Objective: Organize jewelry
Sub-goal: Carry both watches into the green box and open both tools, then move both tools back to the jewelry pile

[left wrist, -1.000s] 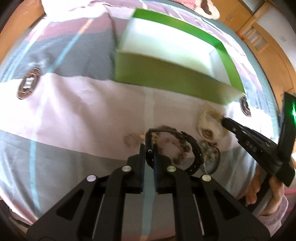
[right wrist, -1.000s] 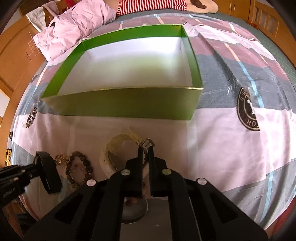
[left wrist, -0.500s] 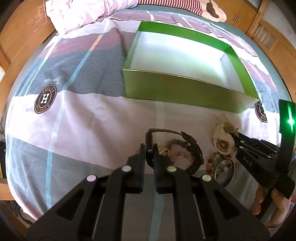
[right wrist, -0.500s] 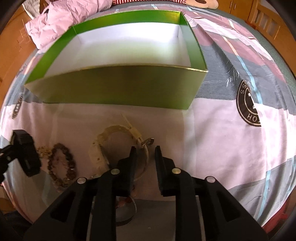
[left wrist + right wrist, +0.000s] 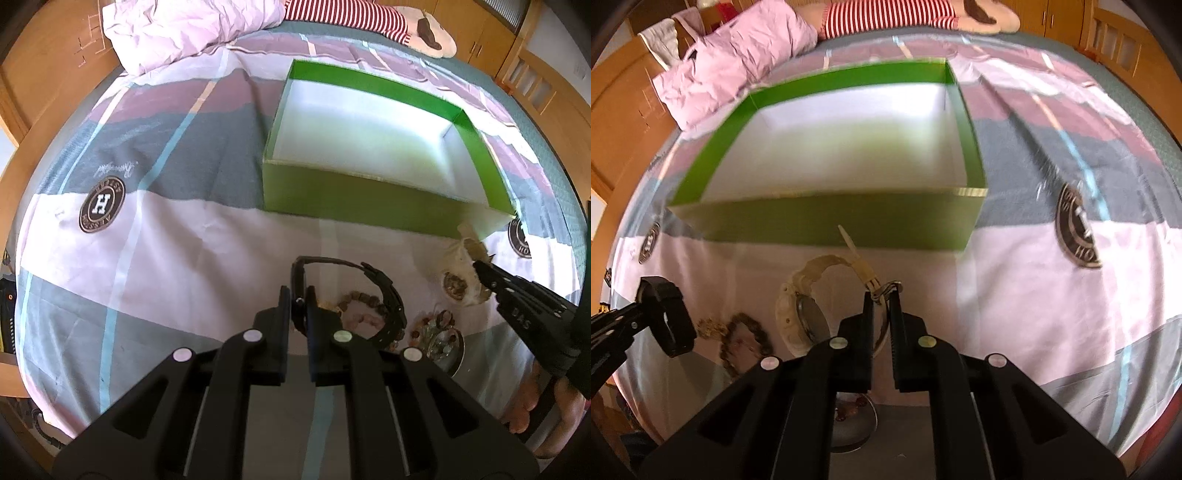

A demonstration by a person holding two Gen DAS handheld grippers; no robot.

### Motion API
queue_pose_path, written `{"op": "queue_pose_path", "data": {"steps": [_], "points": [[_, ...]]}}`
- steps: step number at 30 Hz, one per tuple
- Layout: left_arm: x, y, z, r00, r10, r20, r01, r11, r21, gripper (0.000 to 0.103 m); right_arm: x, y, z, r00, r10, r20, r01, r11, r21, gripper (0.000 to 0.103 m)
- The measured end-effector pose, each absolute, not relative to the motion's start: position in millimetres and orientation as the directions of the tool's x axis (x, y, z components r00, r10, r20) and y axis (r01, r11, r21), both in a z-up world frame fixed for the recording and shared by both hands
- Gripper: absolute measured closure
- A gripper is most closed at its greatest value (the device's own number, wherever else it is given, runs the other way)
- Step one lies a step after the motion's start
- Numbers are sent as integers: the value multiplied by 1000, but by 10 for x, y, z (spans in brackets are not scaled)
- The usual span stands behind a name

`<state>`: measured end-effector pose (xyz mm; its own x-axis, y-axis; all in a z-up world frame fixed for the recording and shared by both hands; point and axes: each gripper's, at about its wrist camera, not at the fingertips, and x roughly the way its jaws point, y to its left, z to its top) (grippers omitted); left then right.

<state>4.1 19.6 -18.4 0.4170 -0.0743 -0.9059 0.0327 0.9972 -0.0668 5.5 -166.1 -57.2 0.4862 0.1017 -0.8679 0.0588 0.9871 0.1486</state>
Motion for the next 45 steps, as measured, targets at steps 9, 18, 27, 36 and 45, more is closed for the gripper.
{"op": "queue_pose_path", "data": {"steps": [9,18,27,36,45], "points": [[246,226,225,507,-110,-855,65,994,-89,94,124,-1712,-144,580,120,-806,27,986,166,95],[838,450,53,496,-162,-853,6,983,-183,94,532,-1883,173,670,129,-731,21,981,192,95],[1132,469,-83,597,-184,-781,-7,972,-234,94,786,-2018,-251,609,121,-784,99,969,227,95],[1141,362,-74,621,-177,-763,8,976,-220,59,665,-1940,-150,638,116,-761,63,977,202,53],[695,457,-3,490,-246,-836,-20,956,-293,60,122,-1818,-254,481,224,-848,-87,974,209,53]]}}
